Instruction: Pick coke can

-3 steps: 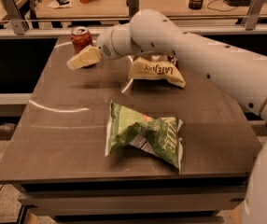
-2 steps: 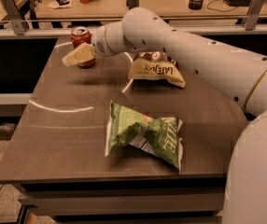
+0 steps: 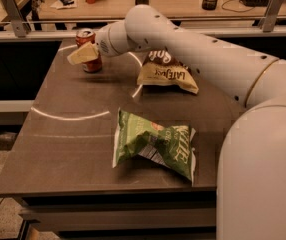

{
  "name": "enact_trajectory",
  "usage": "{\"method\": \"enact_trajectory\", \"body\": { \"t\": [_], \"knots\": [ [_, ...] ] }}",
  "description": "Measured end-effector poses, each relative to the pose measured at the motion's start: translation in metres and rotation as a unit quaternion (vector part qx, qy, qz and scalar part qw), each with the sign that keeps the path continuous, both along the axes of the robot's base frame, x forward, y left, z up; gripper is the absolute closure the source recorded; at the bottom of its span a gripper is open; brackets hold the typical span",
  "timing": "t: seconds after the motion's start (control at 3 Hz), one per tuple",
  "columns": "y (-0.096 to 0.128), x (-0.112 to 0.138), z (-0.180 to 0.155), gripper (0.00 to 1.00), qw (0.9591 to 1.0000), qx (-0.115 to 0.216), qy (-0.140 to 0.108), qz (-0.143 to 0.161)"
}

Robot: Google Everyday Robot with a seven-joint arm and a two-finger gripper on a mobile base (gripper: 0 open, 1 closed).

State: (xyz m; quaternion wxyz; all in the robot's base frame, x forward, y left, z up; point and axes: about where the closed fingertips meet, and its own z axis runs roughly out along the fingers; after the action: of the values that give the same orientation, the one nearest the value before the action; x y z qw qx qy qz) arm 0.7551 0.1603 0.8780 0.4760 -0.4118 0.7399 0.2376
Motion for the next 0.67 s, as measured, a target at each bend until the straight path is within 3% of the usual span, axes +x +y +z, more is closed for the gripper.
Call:
{"method": "enact_trajectory", "body": {
  "t": [0.67],
  "knots": [
    [0.0019,0.0088,0.0105,0.64,0.9998,-0.009,-0.015,0.007]
  ]
}}
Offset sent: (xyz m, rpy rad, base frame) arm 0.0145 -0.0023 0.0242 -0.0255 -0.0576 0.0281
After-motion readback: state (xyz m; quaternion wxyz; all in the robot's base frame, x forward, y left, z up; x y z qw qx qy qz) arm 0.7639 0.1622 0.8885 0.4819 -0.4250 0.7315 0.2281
